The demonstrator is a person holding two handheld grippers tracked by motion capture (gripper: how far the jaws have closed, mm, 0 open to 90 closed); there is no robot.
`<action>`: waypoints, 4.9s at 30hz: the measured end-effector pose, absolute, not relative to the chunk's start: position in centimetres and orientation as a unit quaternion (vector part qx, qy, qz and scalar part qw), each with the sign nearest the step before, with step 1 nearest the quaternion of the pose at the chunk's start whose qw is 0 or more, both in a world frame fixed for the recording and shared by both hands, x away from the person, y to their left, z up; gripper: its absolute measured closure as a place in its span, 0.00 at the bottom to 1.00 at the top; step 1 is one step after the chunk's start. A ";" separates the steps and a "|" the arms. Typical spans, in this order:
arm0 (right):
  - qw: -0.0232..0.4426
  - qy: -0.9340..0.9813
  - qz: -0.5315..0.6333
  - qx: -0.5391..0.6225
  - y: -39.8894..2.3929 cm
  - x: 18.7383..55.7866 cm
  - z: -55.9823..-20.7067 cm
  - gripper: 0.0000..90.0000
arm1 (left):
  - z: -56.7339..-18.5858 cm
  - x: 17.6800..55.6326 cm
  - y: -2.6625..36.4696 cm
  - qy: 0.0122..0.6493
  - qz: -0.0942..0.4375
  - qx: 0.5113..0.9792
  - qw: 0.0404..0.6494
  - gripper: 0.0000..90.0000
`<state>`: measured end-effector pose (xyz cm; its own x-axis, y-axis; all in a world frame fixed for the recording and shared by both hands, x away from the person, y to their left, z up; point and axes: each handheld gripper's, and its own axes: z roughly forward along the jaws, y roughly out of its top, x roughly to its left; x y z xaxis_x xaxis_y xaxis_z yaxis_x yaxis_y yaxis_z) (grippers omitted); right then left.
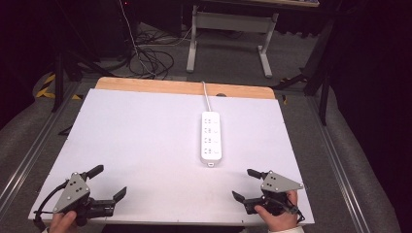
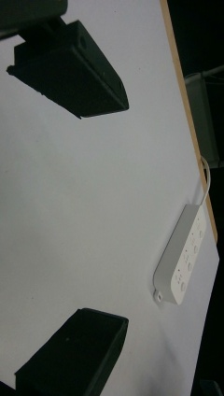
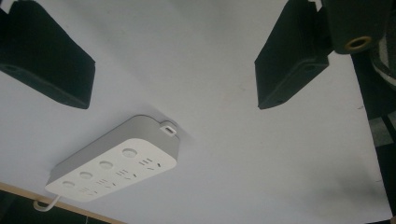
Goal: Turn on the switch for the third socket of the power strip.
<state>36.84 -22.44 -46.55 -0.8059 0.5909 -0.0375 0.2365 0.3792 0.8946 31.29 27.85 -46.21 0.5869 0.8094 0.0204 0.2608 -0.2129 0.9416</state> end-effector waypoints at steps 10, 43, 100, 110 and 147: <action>0.178 0.812 0.494 0.253 -22.3 36.9 -45.9 0.18 | -46.2 31.3 27.8 0.366 0.272 0.732 0.507 0.02; 0.182 0.827 0.478 0.235 -19.7 39.9 -40.0 0.22 | -46.2 31.3 27.8 0.363 0.273 0.734 0.504 0.02; 0.154 0.867 0.368 0.297 -14.5 52.9 -40.4 1.00 | -46.3 31.2 27.9 0.361 0.276 0.738 0.499 0.02; 0.148 0.875 0.343 0.309 -13.9 53.9 -41.6 1.00 | -46.3 31.2 27.8 0.360 0.274 0.739 0.499 0.02; 0.134 0.902 0.266 0.311 -11.6 54.8 -43.7 1.00 | -46.3 31.3 27.7 0.360 0.272 0.740 0.499 0.02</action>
